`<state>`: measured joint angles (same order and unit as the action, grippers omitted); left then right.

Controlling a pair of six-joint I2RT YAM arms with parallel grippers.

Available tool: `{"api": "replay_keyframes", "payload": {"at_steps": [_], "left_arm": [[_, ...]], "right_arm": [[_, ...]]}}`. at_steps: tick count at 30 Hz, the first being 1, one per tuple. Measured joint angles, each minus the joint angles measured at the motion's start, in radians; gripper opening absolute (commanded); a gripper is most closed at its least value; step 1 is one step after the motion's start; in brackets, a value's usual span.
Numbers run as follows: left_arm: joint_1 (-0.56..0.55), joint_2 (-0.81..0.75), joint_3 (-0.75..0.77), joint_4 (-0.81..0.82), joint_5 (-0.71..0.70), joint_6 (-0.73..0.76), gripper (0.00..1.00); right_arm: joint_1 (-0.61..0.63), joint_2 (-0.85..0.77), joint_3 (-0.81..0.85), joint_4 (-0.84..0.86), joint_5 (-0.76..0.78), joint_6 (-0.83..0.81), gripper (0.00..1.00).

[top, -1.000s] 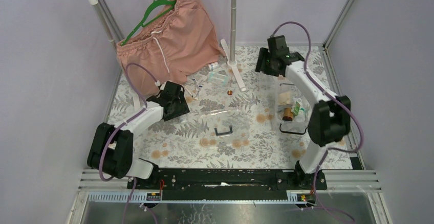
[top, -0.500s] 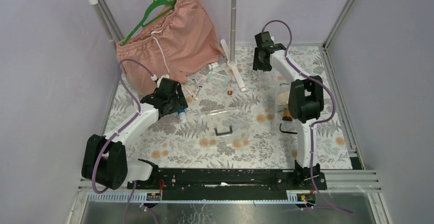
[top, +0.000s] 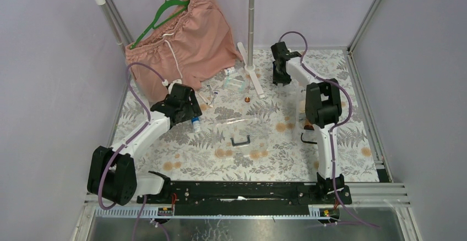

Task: Organize the medicine kit
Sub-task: Pick up the medicine box compartment at the center of the board.

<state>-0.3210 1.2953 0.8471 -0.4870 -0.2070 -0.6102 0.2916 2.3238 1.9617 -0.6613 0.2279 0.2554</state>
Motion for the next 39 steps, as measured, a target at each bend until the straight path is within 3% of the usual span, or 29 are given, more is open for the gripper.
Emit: {"api": "replay_keyframes", "payload": {"at_steps": [7,21,30,39], "left_arm": [[0.0,-0.009,0.002,-0.002,-0.003,0.004,0.8],[0.0,-0.033,0.002,-0.003,-0.008,0.019,0.8],[0.0,-0.082,0.002,-0.003,-0.006,0.033,0.8],[0.0,-0.088,0.002,-0.002,0.018,0.044,0.8]], "right_arm": [[0.0,0.031,-0.003,-0.001,0.0,-0.006,0.31],[0.0,-0.002,-0.073,0.058,-0.006,-0.027,0.0],[0.0,-0.219,-0.168,0.108,-0.049,-0.027,0.0],[0.005,-0.492,-0.186,0.233,-0.213,-0.052,0.0]]}}
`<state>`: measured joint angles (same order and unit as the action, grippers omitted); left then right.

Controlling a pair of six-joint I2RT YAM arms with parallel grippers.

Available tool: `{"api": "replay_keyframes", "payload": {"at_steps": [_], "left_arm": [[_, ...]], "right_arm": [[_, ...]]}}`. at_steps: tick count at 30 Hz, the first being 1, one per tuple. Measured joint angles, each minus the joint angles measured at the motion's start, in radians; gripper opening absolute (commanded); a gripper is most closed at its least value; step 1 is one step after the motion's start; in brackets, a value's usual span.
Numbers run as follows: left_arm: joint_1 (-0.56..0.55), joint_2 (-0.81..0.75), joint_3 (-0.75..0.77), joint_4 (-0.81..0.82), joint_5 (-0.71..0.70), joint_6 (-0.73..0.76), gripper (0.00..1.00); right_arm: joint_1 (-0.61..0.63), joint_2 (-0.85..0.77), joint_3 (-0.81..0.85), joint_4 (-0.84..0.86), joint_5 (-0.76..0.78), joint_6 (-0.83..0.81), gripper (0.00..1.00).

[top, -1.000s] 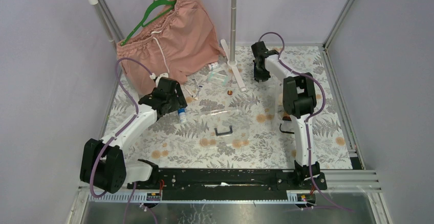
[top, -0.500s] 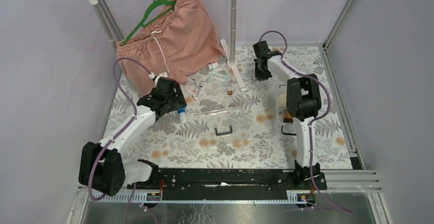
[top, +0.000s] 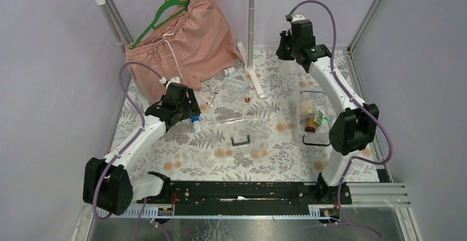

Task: Organize the medicine kit
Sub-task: Pick up the medicine box compartment at the center of the board.

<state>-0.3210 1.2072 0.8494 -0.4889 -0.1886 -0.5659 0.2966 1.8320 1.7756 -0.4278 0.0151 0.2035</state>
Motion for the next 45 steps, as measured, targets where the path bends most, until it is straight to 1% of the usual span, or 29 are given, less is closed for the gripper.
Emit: {"api": "replay_keyframes", "payload": {"at_steps": [4,8,13,19,26,31,38,45], "left_arm": [[0.0,-0.001,0.0,0.002,0.008,0.0,0.8],[0.0,-0.001,0.0,0.002,0.014,0.0,0.8],[0.0,-0.006,-0.002,0.002,0.022,0.001,0.8],[0.0,-0.01,-0.009,0.005,0.029,0.001,0.8],[0.0,-0.009,-0.016,0.01,0.042,0.0,0.8],[0.0,-0.002,-0.016,0.023,0.059,-0.001,0.8],[0.0,0.005,-0.016,0.026,0.07,0.0,0.8],[0.0,0.006,-0.032,0.031,0.071,0.0,0.8]], "right_arm": [[0.026,-0.054,-0.033,0.018,-0.063,-0.052,0.0],[0.109,-0.072,-0.076,0.016,-0.119,-0.118,0.0],[0.206,-0.078,-0.113,-0.01,-0.133,-0.146,0.0],[0.278,-0.157,-0.27,-0.064,-0.132,-0.145,0.0],[0.293,-0.237,-0.451,-0.104,-0.131,-0.066,0.0],[0.312,-0.245,-0.545,-0.104,-0.12,0.013,0.0],[0.332,-0.237,-0.572,-0.108,-0.045,0.095,0.0],[0.332,-0.166,-0.576,-0.132,0.054,0.13,0.0]]}}
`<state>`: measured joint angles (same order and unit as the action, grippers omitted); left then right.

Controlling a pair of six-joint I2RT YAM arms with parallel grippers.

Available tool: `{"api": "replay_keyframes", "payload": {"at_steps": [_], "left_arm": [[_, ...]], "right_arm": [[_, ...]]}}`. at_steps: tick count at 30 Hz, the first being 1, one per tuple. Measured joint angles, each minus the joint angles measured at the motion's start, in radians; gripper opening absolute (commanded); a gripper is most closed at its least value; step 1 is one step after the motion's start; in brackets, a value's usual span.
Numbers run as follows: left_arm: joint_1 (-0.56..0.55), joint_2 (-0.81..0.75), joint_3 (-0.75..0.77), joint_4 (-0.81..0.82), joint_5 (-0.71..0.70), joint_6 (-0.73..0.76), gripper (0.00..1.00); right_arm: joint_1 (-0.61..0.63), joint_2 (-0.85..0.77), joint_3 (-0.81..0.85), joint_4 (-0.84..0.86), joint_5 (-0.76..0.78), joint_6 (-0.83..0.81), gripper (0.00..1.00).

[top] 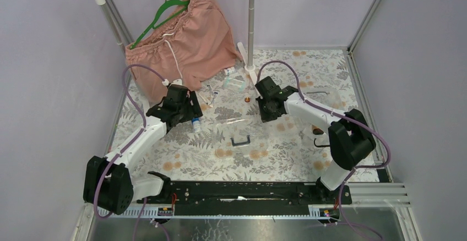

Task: Organize the medicine kit
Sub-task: Pick up the medicine box compartment at the center of the board.

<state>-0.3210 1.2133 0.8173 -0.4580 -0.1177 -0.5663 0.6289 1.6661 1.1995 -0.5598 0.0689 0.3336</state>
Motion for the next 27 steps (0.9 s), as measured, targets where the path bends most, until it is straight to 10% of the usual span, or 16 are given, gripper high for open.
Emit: {"api": "replay_keyframes", "payload": {"at_steps": [21,27], "left_arm": [[0.0,-0.074,0.0,0.017,0.018,-0.003,0.83],[-0.004,-0.085,-0.001,0.112,0.223,0.027,0.83]], "right_arm": [[0.315,0.082,0.022,0.011,-0.036,-0.381,0.04],[0.331,0.068,0.022,0.013,-0.054,-0.444,0.05]]}}
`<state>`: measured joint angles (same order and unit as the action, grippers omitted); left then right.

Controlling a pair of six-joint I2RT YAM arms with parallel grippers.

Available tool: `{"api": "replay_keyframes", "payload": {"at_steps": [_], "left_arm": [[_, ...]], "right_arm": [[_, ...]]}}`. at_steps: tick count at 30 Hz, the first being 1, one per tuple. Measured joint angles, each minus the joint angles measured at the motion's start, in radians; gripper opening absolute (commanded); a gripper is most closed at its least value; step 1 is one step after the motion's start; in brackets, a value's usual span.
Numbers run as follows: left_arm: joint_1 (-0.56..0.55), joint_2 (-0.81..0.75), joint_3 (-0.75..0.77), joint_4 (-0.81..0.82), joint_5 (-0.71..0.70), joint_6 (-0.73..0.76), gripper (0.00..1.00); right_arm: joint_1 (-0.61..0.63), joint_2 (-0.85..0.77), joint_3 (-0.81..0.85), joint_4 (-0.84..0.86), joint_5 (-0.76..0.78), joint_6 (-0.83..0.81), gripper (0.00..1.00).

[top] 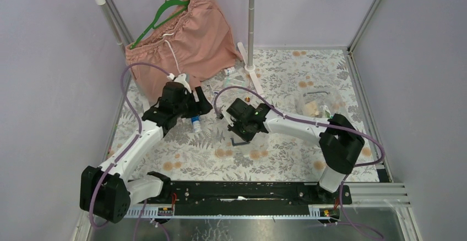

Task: Organize the medicine kit
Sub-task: Pick up the medicine box compartment at the center of the board.

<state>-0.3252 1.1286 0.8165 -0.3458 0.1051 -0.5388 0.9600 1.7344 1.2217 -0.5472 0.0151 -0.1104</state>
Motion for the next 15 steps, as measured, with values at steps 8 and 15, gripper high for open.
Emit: {"api": "replay_keyframes", "payload": {"at_steps": [8,15], "left_arm": [[-0.033,0.102,0.0,0.049,0.189,0.036,0.81],[-0.035,0.119,0.0,0.071,0.213,0.032,0.75]], "right_arm": [[0.027,-0.117,0.0,0.016,-0.064,-0.051,0.05],[0.037,-0.164,0.0,0.022,-0.088,-0.068,0.04]]}}
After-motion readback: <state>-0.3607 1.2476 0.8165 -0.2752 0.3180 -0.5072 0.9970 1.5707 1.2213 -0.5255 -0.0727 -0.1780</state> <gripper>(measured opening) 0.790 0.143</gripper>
